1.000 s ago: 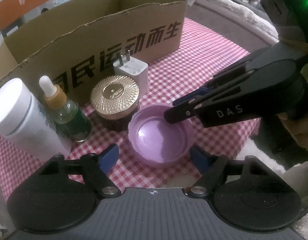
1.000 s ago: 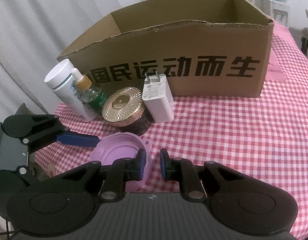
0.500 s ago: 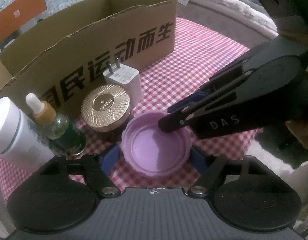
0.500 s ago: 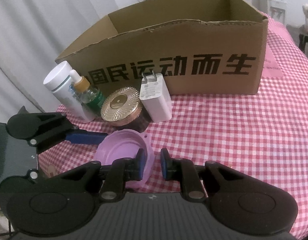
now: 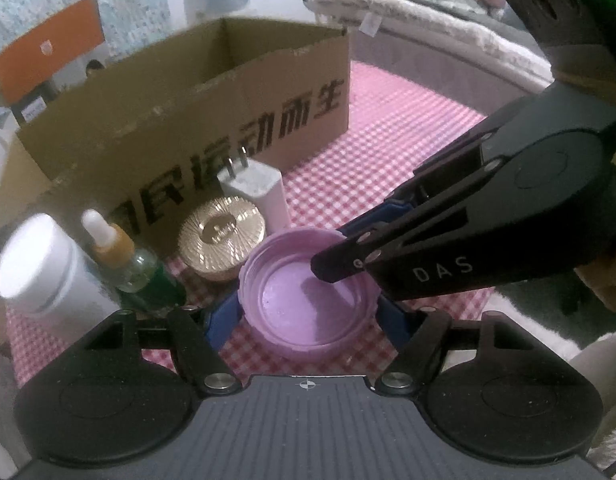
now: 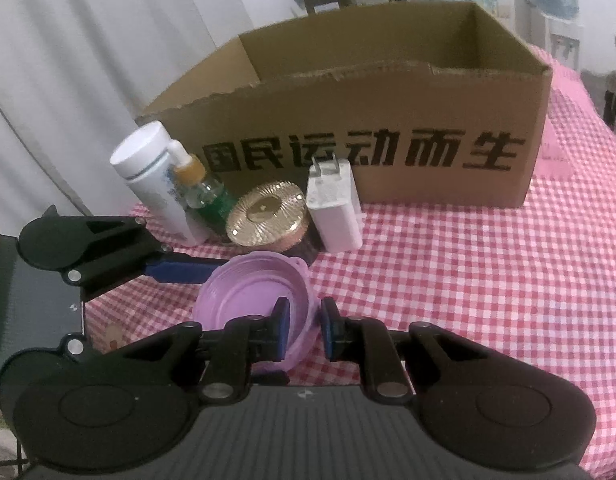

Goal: Organize rigid objects
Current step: 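Lift the pink lid, carry it into the box and open the right tool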

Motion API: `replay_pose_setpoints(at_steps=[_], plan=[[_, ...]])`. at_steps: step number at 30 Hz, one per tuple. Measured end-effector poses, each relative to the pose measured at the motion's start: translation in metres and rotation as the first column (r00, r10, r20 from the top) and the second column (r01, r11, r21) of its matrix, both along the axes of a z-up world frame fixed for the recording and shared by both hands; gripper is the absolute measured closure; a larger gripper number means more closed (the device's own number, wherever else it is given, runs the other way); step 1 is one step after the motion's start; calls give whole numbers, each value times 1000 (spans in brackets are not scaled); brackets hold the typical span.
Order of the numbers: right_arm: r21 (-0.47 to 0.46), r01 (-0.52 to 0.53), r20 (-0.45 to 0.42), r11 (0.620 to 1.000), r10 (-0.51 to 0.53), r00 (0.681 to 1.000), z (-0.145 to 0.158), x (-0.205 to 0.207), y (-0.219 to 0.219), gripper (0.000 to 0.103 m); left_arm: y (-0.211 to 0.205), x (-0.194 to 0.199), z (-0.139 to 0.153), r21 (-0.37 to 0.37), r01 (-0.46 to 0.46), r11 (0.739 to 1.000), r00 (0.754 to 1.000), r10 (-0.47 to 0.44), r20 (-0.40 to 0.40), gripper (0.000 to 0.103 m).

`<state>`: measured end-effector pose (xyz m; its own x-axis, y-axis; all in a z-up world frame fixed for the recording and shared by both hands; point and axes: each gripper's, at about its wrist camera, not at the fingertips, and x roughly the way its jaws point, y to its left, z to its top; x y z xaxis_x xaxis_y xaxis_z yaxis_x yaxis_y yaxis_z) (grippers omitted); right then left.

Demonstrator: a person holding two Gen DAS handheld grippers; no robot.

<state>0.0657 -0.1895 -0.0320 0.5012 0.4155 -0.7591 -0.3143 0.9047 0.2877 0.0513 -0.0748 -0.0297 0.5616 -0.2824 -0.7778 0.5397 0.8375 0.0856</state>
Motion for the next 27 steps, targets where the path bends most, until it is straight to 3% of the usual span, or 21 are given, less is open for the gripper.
replay_pose_setpoints(at_steps=[12,18,23,27], plan=[[-32,-37,169,999,42,985,71,-14,13,85,18,-20,66,-58,-15,998,984,25,177,30],[-41,-70,237,997,78,968,98,-4,17,85,24,-6,86,-65,-30,997,973,44,227,30],[-64,-108,278,992,122,953,117,20,24,84,32,22,104,-86,-43,995,973,61,224,30],[-63,-133,273,989,145,951,129,55,29,84,46,59,111,-124,-67,990,985,85,149,30]])
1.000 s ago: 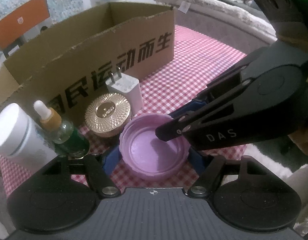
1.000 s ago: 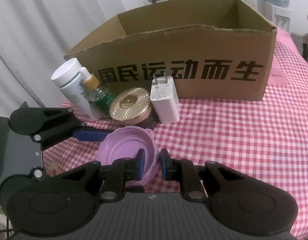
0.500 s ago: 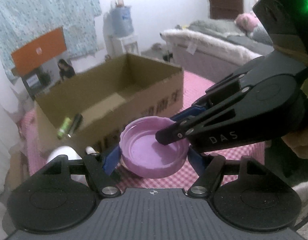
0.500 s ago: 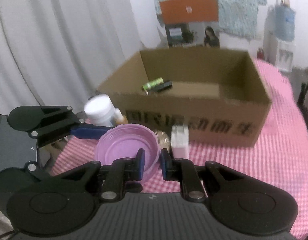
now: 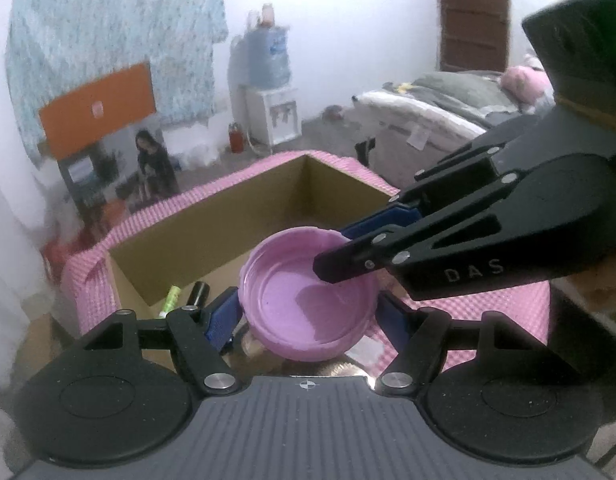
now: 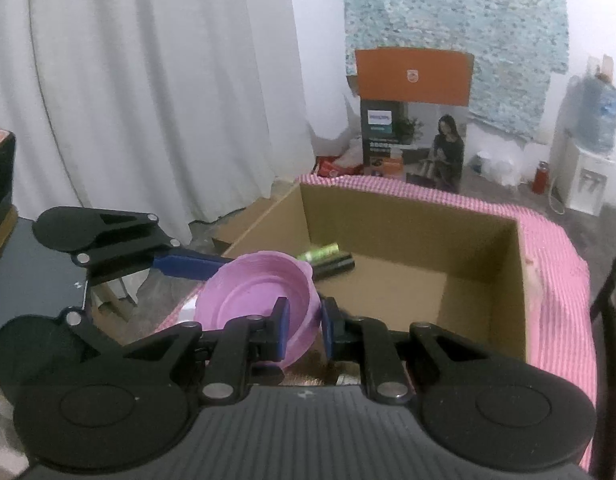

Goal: Organize rigid objects
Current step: 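Lift the pink lid, carry it into the box and open the right tool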

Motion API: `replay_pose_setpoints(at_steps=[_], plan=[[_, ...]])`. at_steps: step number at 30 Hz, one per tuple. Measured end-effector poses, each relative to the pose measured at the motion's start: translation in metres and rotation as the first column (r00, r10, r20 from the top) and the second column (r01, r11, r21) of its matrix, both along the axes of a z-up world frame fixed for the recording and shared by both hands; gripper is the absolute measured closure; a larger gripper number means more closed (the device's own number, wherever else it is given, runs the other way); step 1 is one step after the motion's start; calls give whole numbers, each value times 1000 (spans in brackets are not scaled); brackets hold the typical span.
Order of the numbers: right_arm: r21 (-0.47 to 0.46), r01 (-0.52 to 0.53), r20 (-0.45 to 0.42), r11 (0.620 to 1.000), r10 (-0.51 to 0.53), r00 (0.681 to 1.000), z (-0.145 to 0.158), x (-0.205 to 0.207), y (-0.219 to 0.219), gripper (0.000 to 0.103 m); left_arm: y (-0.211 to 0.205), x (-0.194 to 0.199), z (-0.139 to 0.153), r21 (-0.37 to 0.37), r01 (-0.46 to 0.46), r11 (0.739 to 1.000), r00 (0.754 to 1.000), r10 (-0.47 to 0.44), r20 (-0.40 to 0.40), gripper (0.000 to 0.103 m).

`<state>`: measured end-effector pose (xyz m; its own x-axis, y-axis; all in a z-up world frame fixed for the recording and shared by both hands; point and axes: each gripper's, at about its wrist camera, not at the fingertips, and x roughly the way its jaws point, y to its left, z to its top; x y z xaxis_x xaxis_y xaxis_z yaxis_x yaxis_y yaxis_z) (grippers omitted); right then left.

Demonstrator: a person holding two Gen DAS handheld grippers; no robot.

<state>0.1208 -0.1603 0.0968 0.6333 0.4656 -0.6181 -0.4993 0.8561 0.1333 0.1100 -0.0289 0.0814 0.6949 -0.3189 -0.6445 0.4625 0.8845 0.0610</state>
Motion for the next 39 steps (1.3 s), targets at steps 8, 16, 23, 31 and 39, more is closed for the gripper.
replay_pose_setpoints(at_steps=[8,16,23,31,39], plan=[[35,-21,-181,999,27,983,-9,104,3,84,17,95,-15,-15,-43,999,971,38,-235,30],[59,-16,-425,998,40,904,-67,199,-2,84,24,169,-58,-6,-103,995,884,89,-459,30],[8,-37,-509,999,36,860,-109,230,4,85,15,199,-86,69,-98,993,851,119,-511,30],[-28,-38,-511,999,18,859,-127,243,6,84,8,213,-97,89,-98,991,841,130,-525,27],[-18,-2,-489,1000,-7,872,-129,246,0,83,9,208,-89,73,-96,993,868,120,-483,15]])
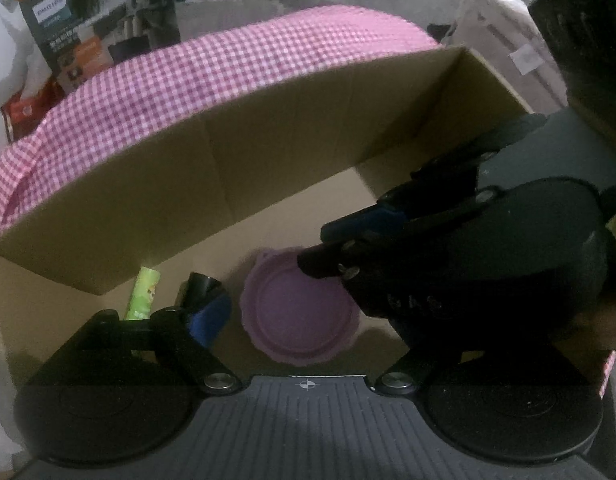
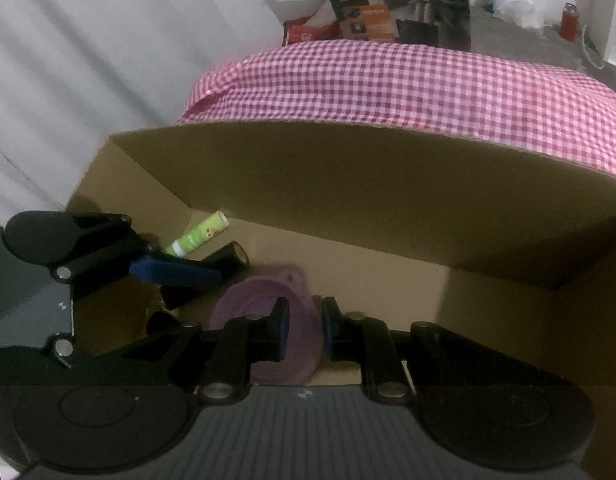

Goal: Organize rigid objects
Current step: 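Lift the pink lid, carry it into the box and open the right tool, then withdraw the open right tool from the box back toward the table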

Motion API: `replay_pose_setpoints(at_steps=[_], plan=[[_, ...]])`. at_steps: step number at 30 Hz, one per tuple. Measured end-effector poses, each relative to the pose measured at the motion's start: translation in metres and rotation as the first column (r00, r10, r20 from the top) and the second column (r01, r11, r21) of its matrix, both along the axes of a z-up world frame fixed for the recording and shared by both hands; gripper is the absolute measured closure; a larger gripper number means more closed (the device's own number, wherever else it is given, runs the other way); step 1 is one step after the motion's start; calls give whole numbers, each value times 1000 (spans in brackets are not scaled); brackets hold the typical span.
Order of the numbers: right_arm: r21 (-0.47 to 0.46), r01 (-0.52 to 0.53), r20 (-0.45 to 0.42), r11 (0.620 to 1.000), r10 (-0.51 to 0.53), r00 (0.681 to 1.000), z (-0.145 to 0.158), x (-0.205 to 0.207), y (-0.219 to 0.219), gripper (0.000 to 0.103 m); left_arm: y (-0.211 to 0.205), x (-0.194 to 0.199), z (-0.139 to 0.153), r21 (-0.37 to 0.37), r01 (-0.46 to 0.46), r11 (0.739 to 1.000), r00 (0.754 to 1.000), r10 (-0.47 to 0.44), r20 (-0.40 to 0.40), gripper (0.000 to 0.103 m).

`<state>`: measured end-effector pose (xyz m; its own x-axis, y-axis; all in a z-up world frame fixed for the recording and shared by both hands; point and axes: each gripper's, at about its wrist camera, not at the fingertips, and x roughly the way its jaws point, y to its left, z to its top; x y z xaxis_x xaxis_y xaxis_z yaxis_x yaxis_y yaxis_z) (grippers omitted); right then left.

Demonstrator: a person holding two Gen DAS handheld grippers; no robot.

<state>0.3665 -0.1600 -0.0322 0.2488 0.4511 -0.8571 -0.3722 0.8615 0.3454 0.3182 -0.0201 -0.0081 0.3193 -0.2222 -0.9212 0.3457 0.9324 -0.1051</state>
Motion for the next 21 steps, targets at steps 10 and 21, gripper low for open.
replay_pose_setpoints(at_steps=[10,21], plan=[[134,85,140,987,-104,985,68,-31,-28,73,19,-56,81,-37,-103,994,938,110,330,14],[224,60,429,973,-154,890,177,-130,-42,0,50,-159,145,-115,-98,988,813,146,563,0]])
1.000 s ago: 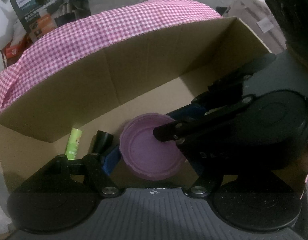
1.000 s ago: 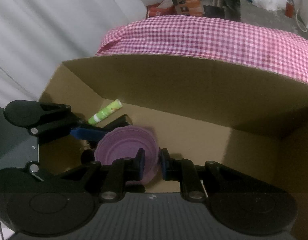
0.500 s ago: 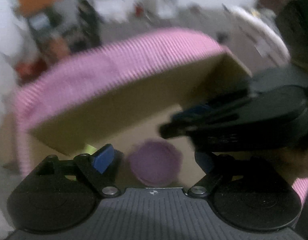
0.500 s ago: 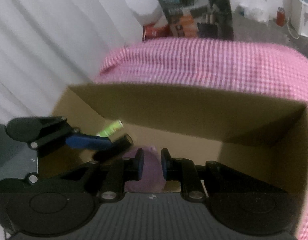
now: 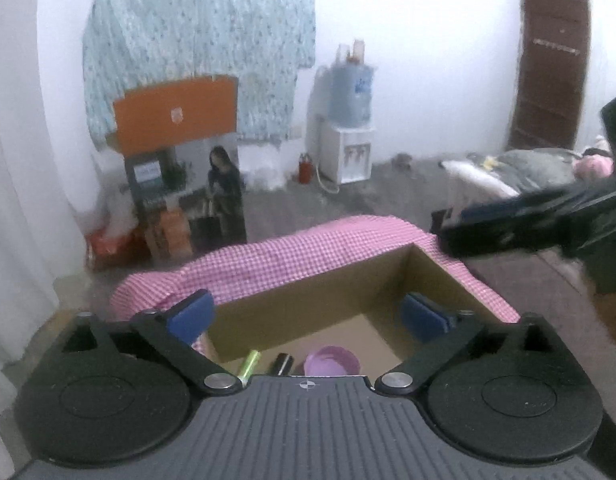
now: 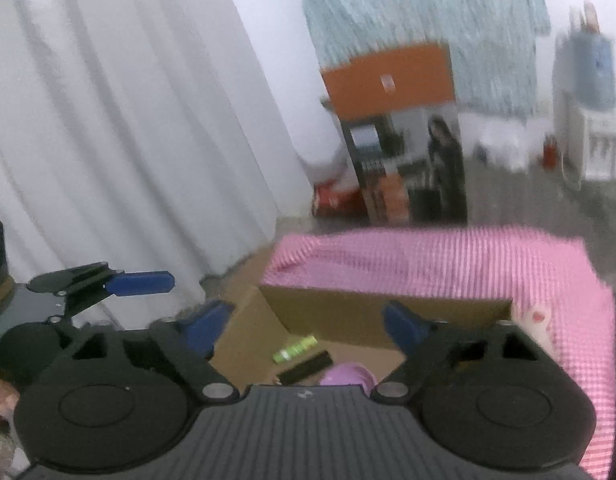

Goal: Organize rigid objects
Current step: 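Withdraw the open right tool from the box back toward the table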

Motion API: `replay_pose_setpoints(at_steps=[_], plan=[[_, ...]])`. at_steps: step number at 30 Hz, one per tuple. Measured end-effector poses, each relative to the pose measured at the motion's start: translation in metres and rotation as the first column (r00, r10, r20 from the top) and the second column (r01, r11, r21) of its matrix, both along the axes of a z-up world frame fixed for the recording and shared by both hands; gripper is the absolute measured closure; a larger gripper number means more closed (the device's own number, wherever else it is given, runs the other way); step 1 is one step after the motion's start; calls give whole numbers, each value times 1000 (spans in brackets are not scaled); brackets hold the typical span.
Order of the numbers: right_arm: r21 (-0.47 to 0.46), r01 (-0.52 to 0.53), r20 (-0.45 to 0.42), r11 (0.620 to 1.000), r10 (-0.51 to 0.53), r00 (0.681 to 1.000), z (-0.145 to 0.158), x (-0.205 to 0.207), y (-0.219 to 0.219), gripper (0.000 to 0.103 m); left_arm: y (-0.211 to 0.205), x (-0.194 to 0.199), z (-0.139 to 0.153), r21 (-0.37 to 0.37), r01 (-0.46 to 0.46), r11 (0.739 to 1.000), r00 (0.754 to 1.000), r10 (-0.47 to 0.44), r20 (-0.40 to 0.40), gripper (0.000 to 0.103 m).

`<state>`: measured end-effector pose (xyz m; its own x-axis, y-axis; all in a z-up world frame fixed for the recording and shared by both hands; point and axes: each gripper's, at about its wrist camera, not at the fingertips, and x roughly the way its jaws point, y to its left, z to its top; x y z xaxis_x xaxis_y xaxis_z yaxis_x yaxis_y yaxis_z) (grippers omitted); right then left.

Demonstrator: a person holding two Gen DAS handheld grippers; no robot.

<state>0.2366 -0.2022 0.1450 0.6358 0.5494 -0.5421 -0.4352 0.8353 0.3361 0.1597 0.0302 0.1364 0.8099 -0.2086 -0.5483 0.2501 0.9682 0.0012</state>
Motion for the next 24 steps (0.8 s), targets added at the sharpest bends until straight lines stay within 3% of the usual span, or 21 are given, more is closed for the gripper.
replay_pose_setpoints(at_steps=[3,7,14,18,21,24], plan=[[-26,7,100,1000,-4,995,20,-39,2,0,10,-24,-4,-26,-11,1000,1000,12,3,0],[-123,38,199,992,-13,980,23,-84,15,0,24,-52,-15,-82,-33,996,999,32,-14,0],[-290,20,185,957,35,982,-16,-136,57,0,47,-86,-48,-174,-79,982,994,64,-89,0],[-377,96,229,921,-8,973,-34,-155,80,0,57,-103,-57,-232,-75,970,996,62,-60,0],[-384,131,261,914,-28,965,-40,-169,87,0,57,-110,-65,-244,-60,968,998,50,-49,0],[-257,101,245,961,-36,969,-44,-176,80,0,52,-111,-78,-196,-67,978,997,58,-55,0]])
